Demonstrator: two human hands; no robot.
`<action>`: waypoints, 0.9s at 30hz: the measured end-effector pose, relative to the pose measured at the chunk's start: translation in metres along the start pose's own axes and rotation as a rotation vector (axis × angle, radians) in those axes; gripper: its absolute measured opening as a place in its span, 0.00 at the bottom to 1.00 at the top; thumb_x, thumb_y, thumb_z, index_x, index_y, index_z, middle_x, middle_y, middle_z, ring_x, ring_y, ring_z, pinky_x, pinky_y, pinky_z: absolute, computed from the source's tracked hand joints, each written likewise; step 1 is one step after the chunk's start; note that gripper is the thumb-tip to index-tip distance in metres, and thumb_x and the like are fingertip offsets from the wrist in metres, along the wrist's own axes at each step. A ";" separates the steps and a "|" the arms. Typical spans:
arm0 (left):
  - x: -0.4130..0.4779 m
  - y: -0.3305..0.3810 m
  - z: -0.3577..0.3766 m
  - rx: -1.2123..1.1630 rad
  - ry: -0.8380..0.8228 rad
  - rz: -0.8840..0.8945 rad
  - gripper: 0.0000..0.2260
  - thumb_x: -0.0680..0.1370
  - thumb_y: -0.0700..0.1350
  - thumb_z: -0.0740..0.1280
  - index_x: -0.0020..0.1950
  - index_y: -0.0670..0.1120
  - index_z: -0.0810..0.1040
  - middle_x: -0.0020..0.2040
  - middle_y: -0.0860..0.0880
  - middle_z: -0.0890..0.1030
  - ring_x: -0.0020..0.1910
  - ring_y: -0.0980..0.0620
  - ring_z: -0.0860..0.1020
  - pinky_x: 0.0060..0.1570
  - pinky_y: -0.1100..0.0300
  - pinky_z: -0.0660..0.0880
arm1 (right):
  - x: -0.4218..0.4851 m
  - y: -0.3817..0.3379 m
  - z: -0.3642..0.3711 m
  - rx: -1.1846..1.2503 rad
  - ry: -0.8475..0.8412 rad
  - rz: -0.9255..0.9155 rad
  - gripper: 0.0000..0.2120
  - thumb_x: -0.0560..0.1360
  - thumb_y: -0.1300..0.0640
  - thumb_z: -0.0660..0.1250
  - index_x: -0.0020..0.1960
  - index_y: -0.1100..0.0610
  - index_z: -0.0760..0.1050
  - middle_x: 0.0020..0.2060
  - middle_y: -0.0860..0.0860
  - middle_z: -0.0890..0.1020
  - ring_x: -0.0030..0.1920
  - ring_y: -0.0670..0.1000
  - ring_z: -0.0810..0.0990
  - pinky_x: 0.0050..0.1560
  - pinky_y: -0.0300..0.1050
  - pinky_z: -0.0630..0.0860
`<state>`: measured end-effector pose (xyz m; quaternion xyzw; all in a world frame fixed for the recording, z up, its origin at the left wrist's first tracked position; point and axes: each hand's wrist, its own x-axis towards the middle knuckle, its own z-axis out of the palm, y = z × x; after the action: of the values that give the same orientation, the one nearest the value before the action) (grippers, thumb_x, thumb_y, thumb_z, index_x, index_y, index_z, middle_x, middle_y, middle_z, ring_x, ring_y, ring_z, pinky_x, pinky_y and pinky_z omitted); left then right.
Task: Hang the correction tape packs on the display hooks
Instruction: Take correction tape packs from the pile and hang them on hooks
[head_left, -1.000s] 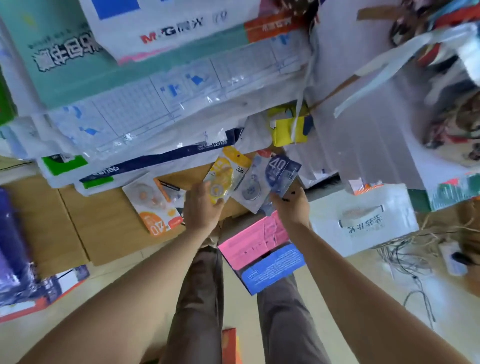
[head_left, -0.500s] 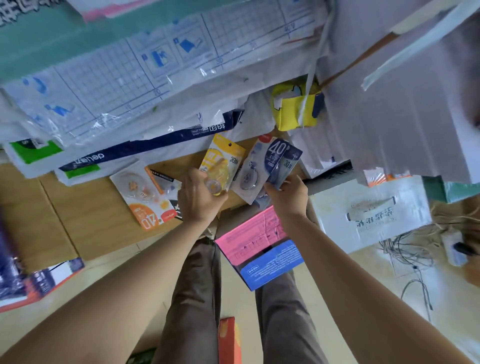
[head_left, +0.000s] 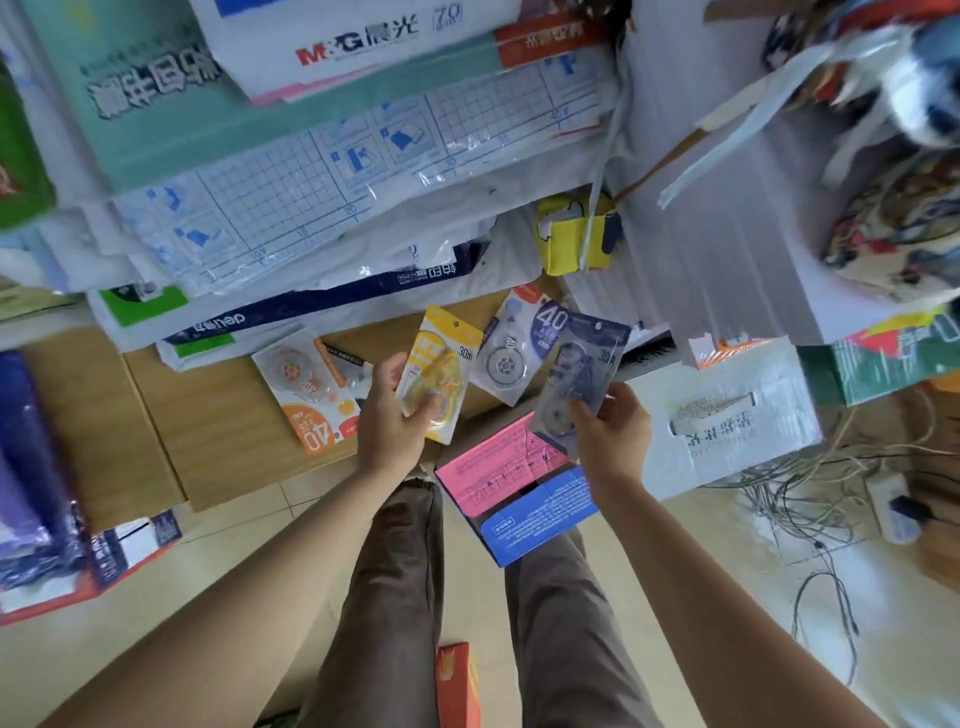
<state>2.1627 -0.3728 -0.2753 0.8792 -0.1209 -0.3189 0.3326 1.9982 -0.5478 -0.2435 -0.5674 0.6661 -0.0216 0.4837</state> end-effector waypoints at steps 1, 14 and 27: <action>-0.006 0.003 -0.006 0.003 -0.004 -0.007 0.24 0.75 0.46 0.76 0.68 0.45 0.73 0.61 0.52 0.79 0.56 0.55 0.76 0.47 0.72 0.69 | -0.005 -0.003 -0.005 -0.007 -0.007 -0.008 0.07 0.70 0.55 0.71 0.46 0.56 0.78 0.37 0.49 0.84 0.38 0.50 0.84 0.39 0.51 0.82; -0.113 0.100 -0.108 -0.121 0.144 -0.093 0.13 0.72 0.48 0.77 0.54 0.49 0.82 0.48 0.55 0.84 0.49 0.51 0.81 0.44 0.56 0.75 | -0.104 -0.090 -0.092 -0.274 -0.178 -0.302 0.02 0.73 0.57 0.69 0.43 0.55 0.76 0.35 0.52 0.82 0.34 0.55 0.79 0.29 0.45 0.72; -0.188 0.194 -0.268 -0.307 0.515 0.090 0.14 0.73 0.45 0.78 0.56 0.48 0.80 0.46 0.56 0.83 0.44 0.61 0.80 0.43 0.64 0.73 | -0.191 -0.203 -0.158 -0.219 -0.142 -0.728 0.06 0.75 0.56 0.72 0.50 0.50 0.78 0.36 0.46 0.83 0.36 0.50 0.82 0.34 0.47 0.79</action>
<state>2.1901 -0.3021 0.0973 0.8644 -0.0217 -0.0853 0.4951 2.0204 -0.5542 0.0765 -0.8152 0.3841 -0.0812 0.4258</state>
